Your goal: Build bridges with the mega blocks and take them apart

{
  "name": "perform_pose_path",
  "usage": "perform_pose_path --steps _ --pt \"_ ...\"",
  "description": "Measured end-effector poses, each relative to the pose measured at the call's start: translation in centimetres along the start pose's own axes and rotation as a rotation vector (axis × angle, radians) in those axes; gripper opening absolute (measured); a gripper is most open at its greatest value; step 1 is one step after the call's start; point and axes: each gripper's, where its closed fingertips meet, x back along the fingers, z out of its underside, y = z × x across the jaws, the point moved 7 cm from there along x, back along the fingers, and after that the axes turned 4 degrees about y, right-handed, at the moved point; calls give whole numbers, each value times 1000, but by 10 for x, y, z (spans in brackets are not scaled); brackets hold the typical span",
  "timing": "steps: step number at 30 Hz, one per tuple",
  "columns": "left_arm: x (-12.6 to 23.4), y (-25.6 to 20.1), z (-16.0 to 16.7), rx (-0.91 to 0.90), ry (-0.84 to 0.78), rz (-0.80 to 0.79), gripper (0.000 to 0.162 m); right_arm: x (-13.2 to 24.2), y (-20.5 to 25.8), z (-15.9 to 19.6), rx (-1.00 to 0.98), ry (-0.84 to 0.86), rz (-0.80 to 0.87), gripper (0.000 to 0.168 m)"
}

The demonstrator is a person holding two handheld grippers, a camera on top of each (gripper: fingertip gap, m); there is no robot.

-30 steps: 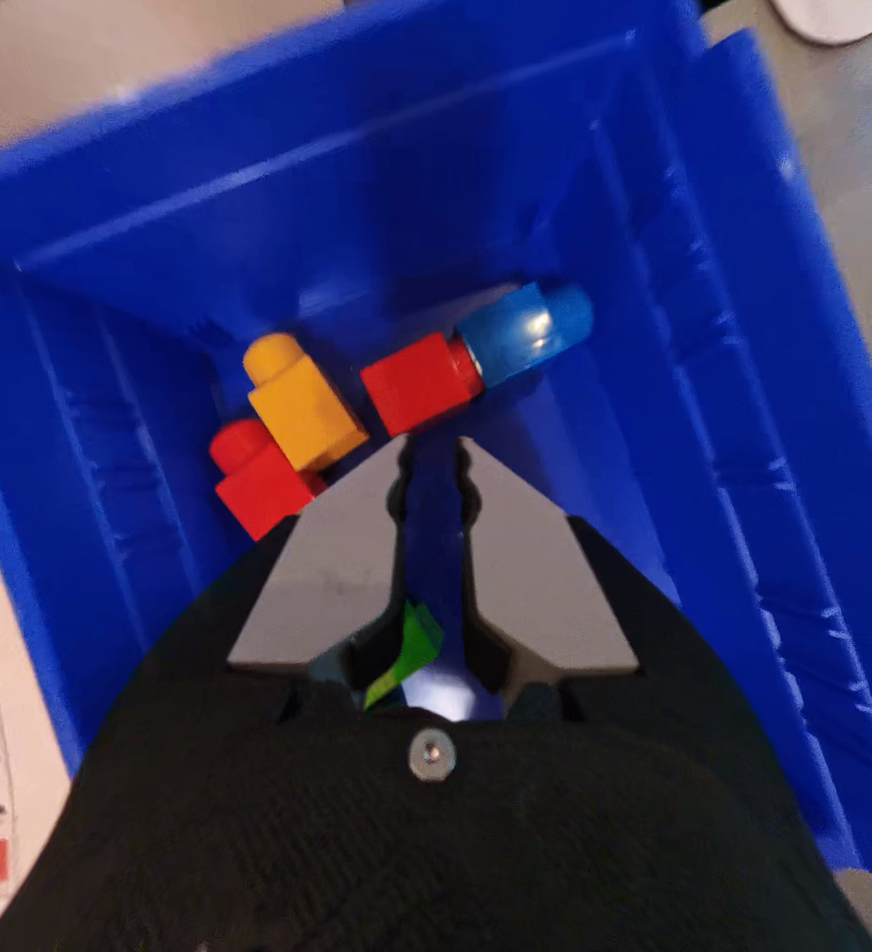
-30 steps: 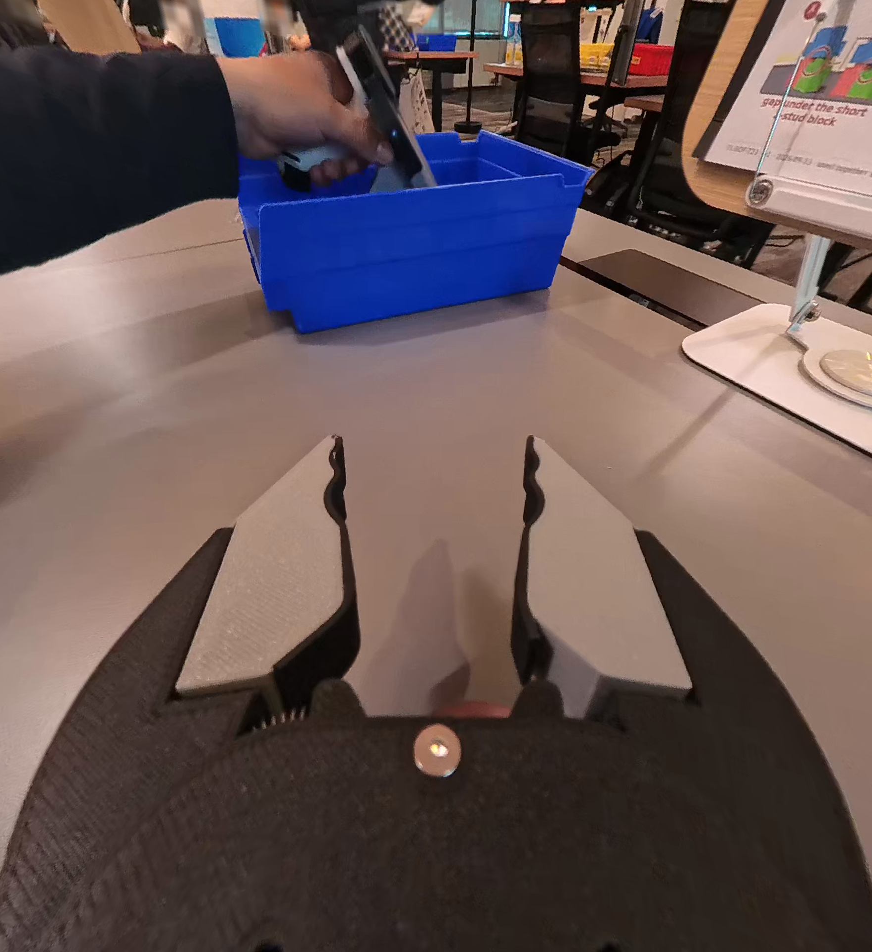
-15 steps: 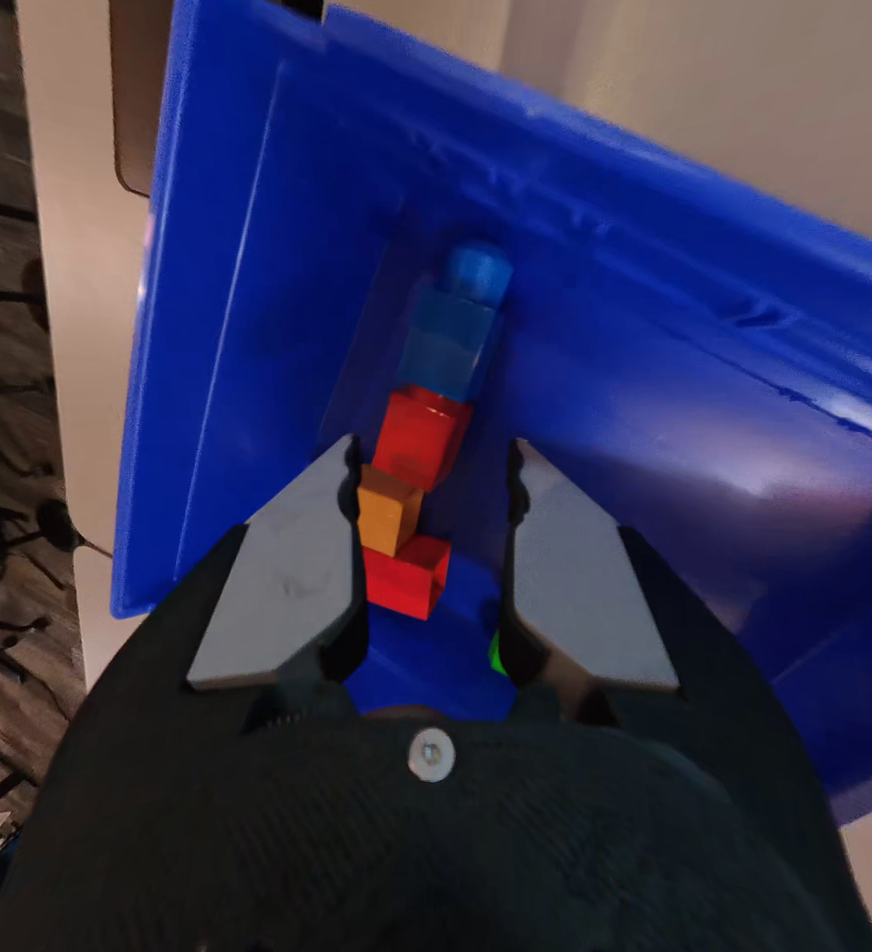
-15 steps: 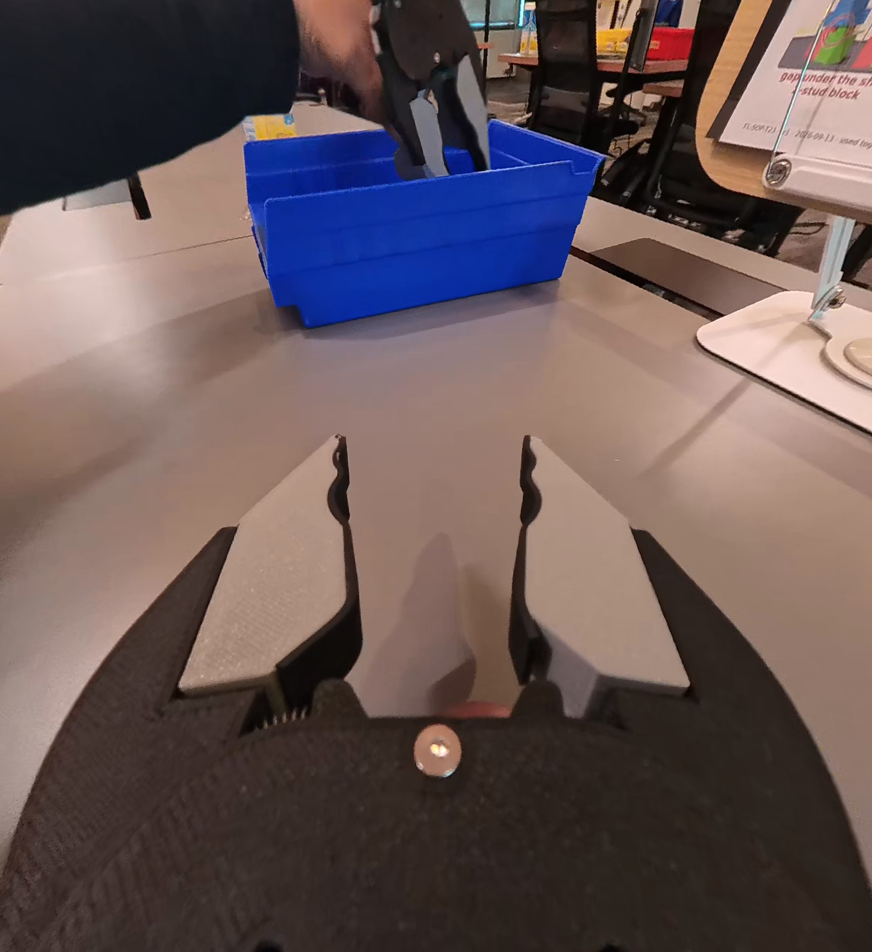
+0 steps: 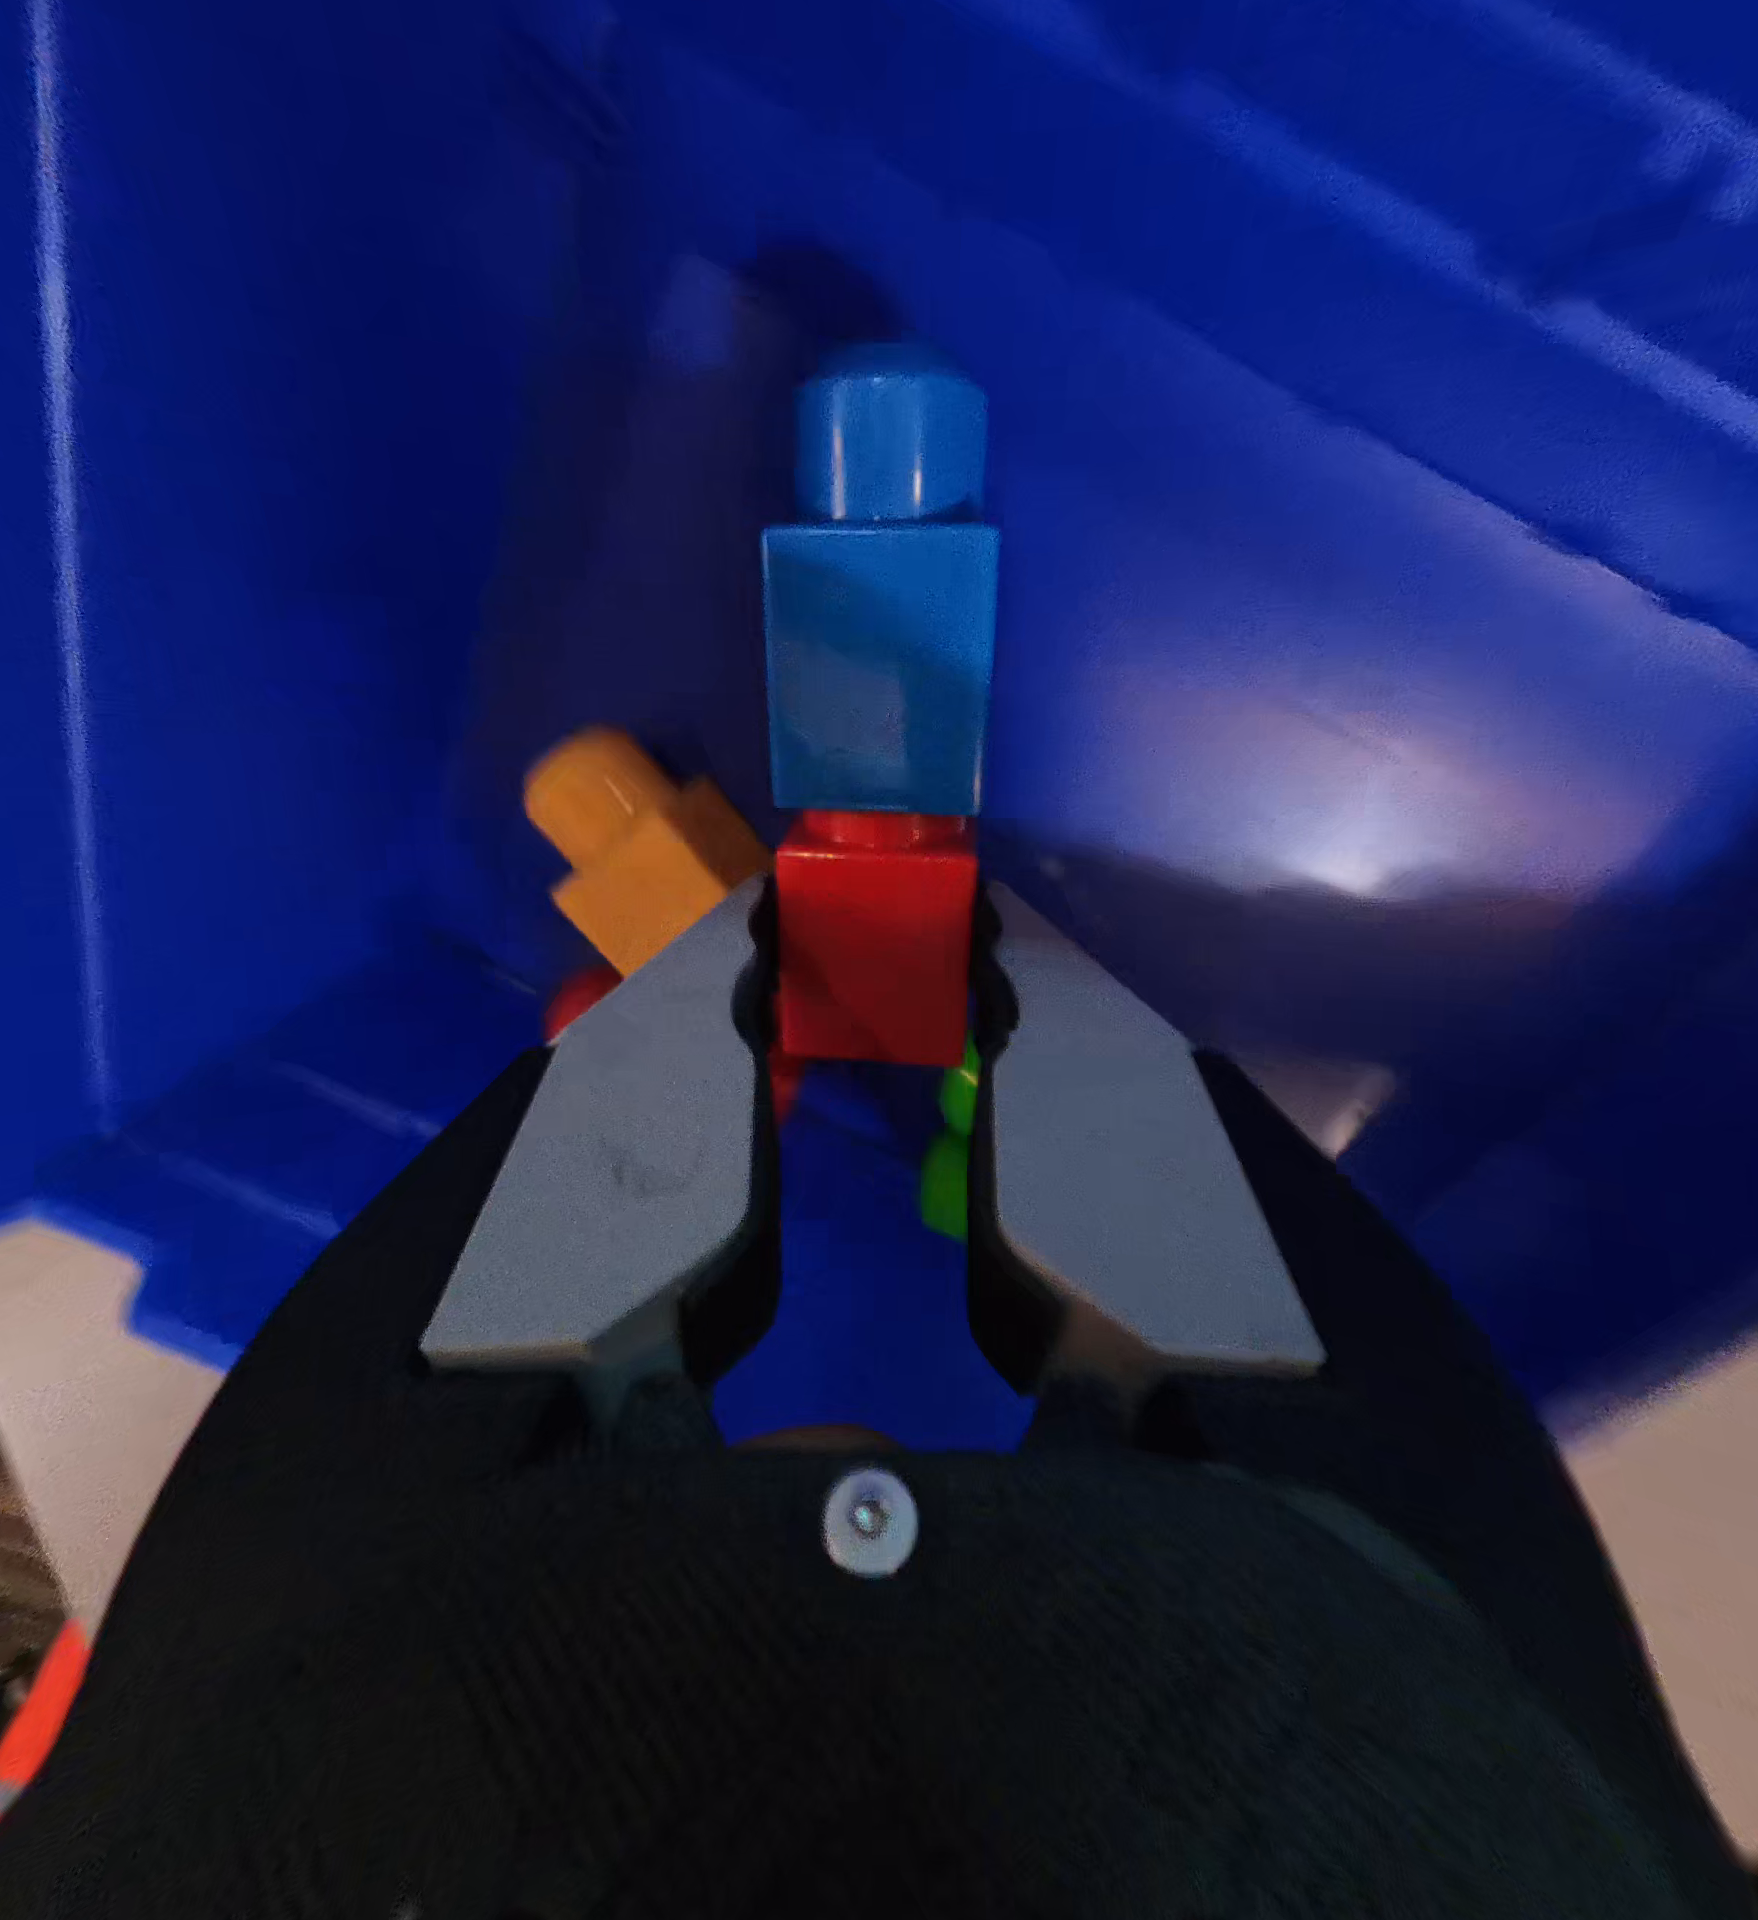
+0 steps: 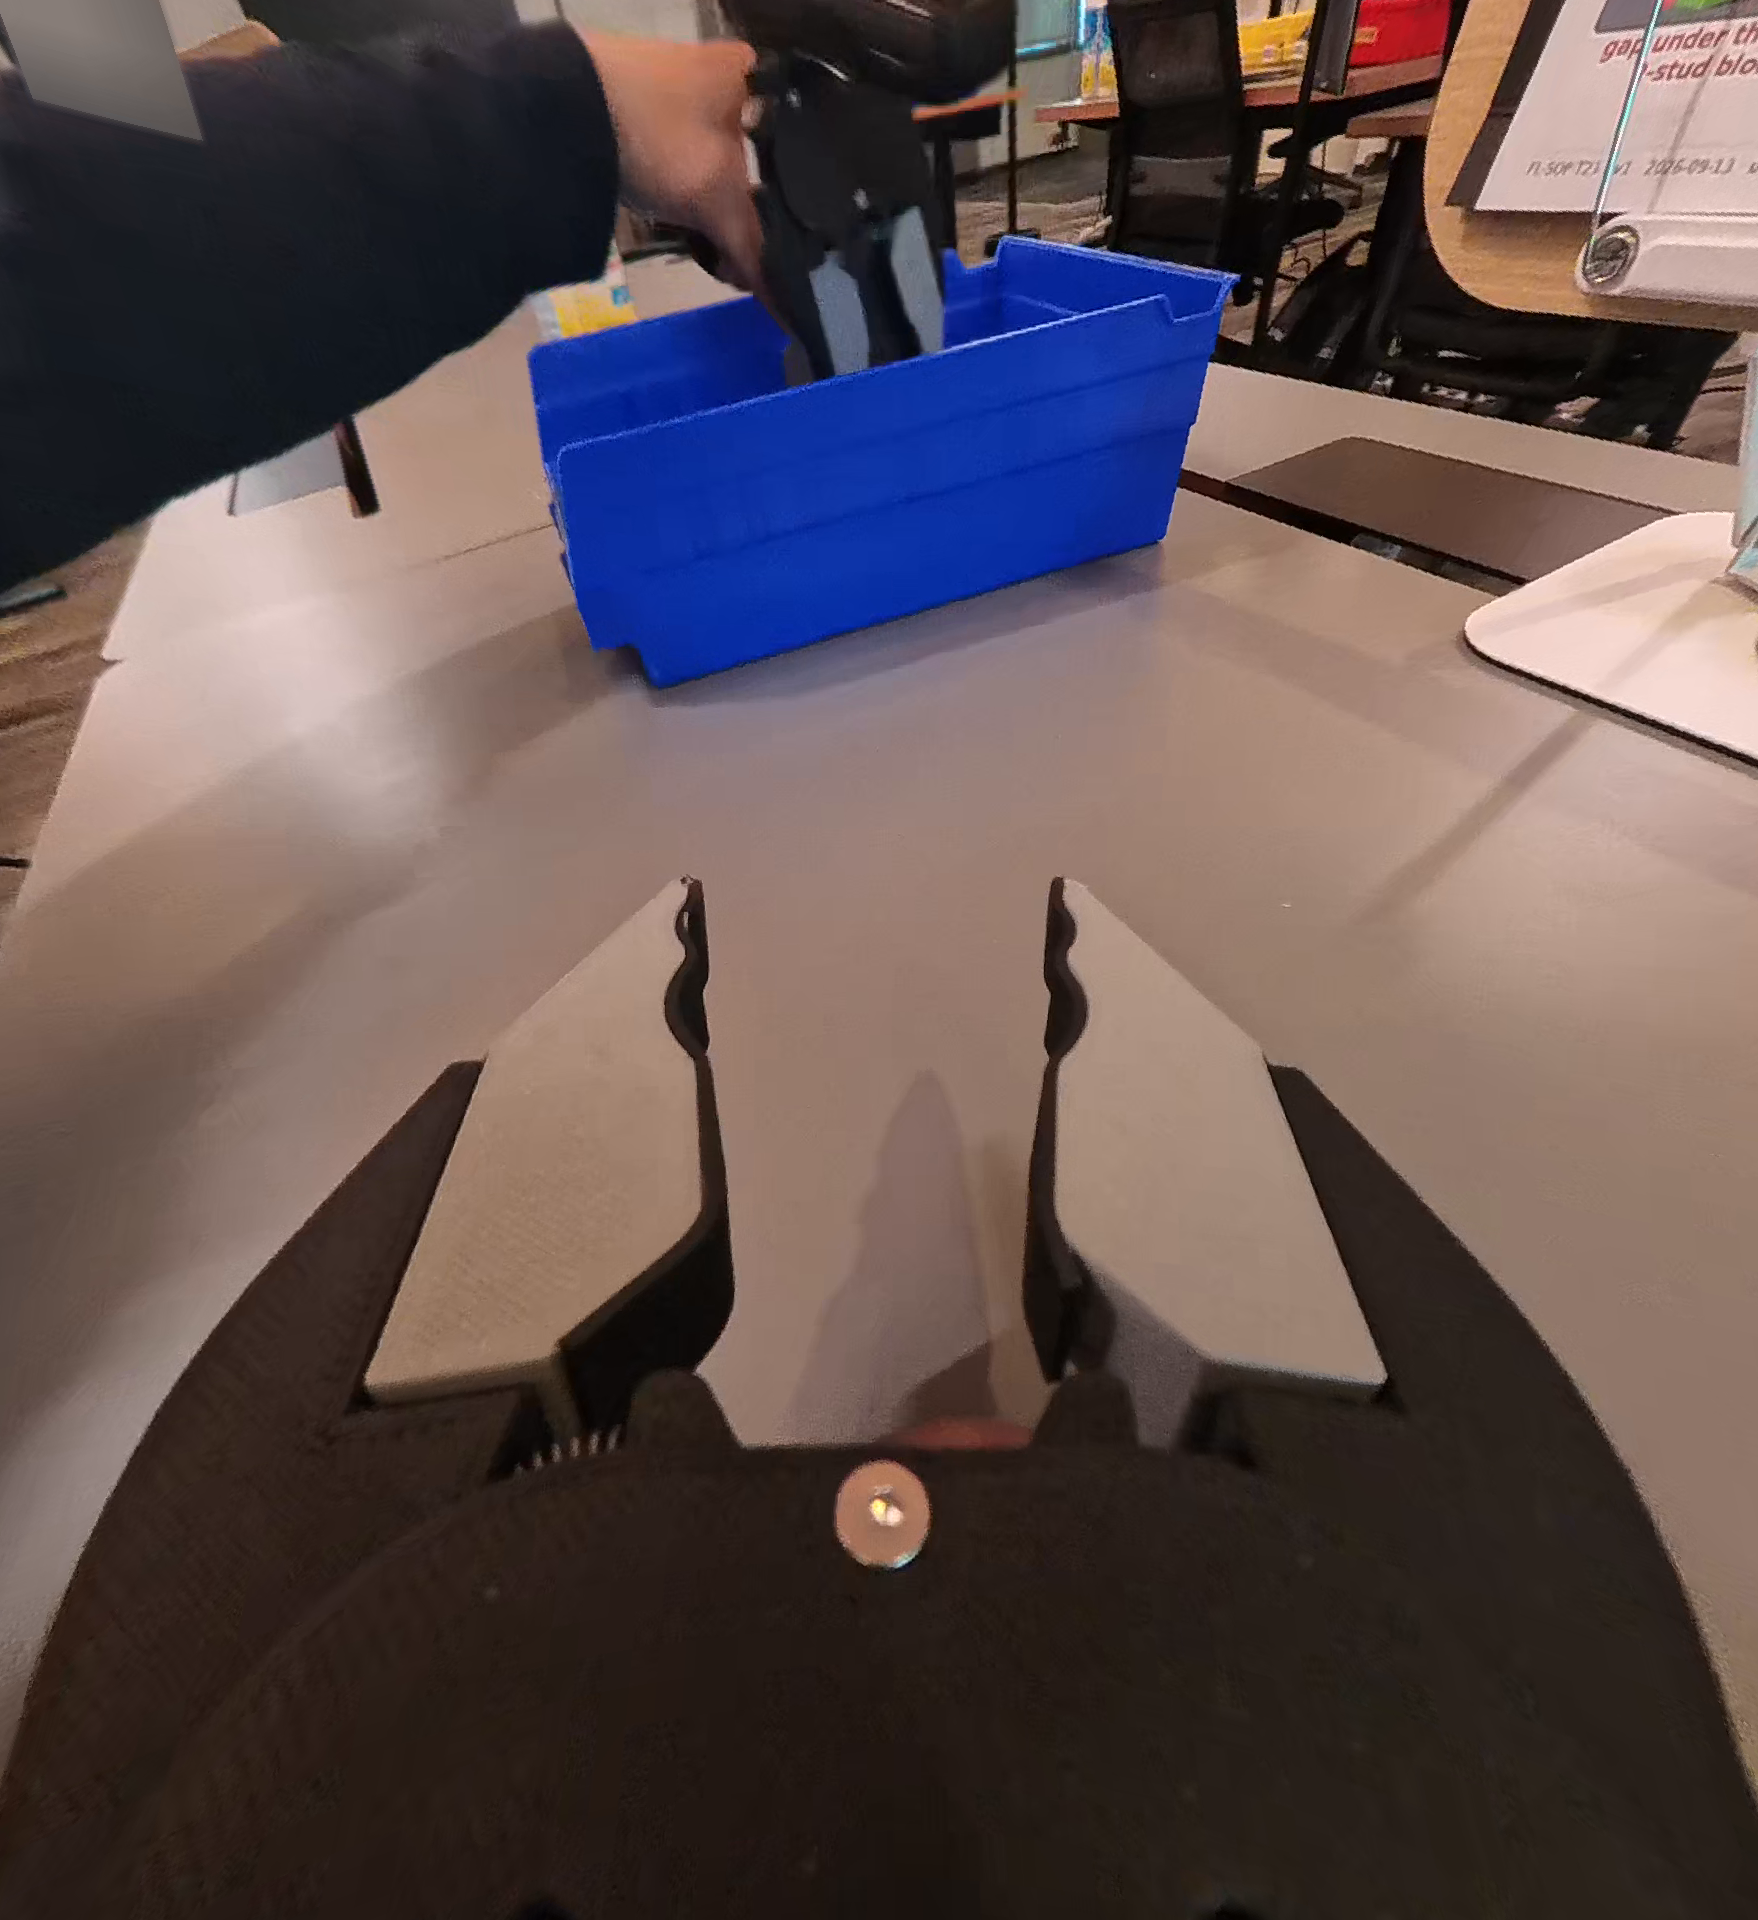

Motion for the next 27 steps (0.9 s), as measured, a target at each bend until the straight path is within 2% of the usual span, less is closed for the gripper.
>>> perform_pose_path --steps 2,4,9,13,16,19,21,24,27 --pt "19 -24 11 34 7 126 34 1 0 -1 -8 -6 -3 63" --pt "40 -35 16 69 -34 98 34 2 1 -2 -13 -13 -8 62" --pt "66 -62 17 150 -158 -151 34 -3 6 0 51 19 -3 65" --pt "72 -114 1 115 -241 -275 34 -12 19 -3 106 27 -40 67" --pt "91 -144 -14 98 -277 -485 34 -19 37 -17 34 -17 -129 69" --pt "115 -166 -27 138 -363 -552 34 -26 50 -36 -29 -94 -172 69" --pt "121 -178 -40 156 -430 -528 34 -33 52 -45 -65 -124 -174 69" --pt "107 -175 -44 159 -364 -582 34 -50 46 -41 -137 -103 -173 69" --pt "112 -189 -57 133 -492 -567 34 -56 43 -35 -251 -84 -246 70"
